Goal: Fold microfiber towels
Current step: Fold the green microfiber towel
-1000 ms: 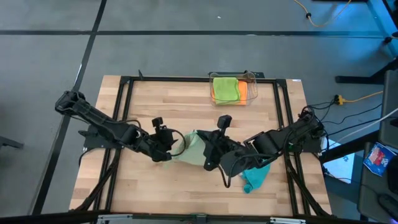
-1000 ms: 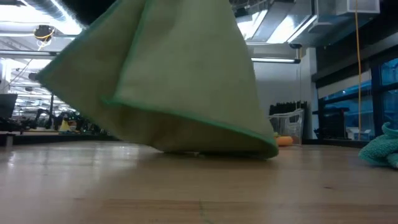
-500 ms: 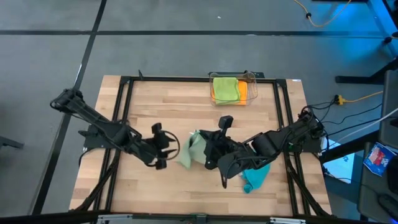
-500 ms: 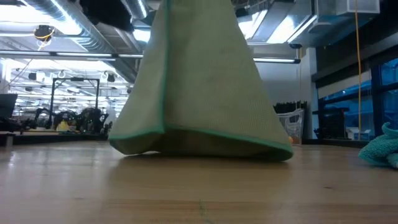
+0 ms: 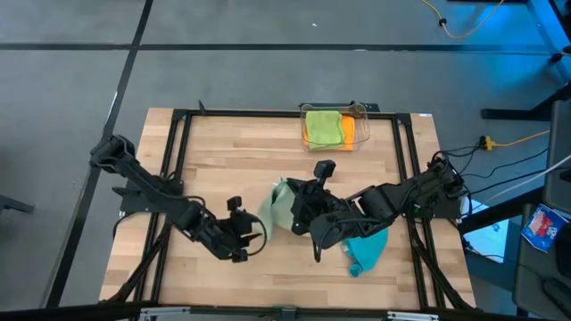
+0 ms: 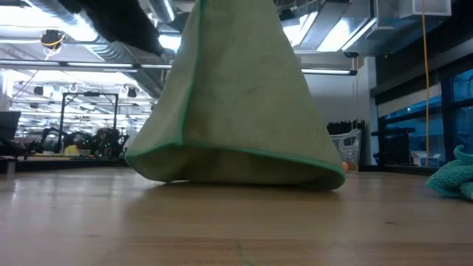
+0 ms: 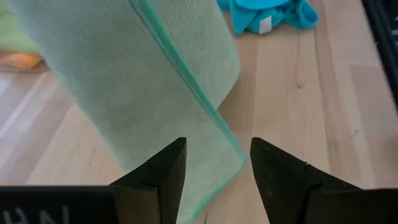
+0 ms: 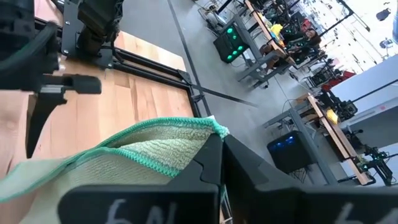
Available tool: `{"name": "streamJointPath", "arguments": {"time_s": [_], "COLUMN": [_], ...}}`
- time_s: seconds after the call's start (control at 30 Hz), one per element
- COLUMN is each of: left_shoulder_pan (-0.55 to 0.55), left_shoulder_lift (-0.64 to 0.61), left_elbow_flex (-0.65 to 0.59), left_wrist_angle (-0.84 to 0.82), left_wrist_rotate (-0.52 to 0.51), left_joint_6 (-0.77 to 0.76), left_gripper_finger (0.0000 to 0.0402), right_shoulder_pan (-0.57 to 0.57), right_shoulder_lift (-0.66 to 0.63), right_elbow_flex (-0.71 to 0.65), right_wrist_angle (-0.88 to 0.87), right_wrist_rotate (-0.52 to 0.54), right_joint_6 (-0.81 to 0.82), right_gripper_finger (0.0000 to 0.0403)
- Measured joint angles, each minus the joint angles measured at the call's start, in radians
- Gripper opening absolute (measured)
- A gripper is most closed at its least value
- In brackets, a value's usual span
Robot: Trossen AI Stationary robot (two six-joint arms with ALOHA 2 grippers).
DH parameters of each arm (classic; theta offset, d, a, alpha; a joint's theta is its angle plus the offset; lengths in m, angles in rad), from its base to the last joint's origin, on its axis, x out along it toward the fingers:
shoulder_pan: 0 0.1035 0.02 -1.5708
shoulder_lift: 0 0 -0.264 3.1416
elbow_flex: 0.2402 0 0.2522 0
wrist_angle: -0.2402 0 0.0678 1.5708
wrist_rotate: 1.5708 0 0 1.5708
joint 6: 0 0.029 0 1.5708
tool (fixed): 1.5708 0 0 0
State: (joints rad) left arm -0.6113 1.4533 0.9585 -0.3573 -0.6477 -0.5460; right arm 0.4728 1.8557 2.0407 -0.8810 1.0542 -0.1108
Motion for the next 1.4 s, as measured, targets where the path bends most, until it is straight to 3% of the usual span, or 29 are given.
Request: {"name": "streamJointPath", "arguments": {"time_s": [0.2,0.47,0.7,0.87,1.07,1.4], "left_shoulder_pan": [0.000,-0.025,-0.071,-0.077,-0.072,-0.072], "left_shoulder_lift": [0.035,0.082,0.222,0.264,0.326,0.341], "left_elbow_flex": [0.000,0.001,0.000,0.000,0.000,0.000], "left_wrist_angle": [-0.001,0.021,0.190,0.271,0.416,0.383], "left_wrist_rotate": [0.003,-0.040,-0.181,-0.325,-0.341,-0.505], "left_joint_6": [-0.005,-0.134,-0.040,-0.099,-0.063,-0.046], "left_gripper_finger": [0.0172,0.0171,0.0156,0.0154,0.0154,0.0153], "right_shoulder_pan": [0.000,0.000,0.000,0.000,0.001,0.001], "right_shoulder_lift": [0.000,0.000,0.000,0.000,0.001,0.001], "right_elbow_flex": [0.000,0.000,-0.001,-0.001,-0.001,-0.001], "right_wrist_angle": [0.000,0.000,0.000,0.000,0.000,0.000], "right_wrist_rotate": [-0.008,-0.008,-0.010,-0.037,-0.089,-0.088], "right_joint_6": [0.000,-0.001,-0.001,-0.002,-0.002,-0.002], "right_gripper_finger": [0.0014,0.0015,0.0016,0.0016,0.0016,0.0017]}}
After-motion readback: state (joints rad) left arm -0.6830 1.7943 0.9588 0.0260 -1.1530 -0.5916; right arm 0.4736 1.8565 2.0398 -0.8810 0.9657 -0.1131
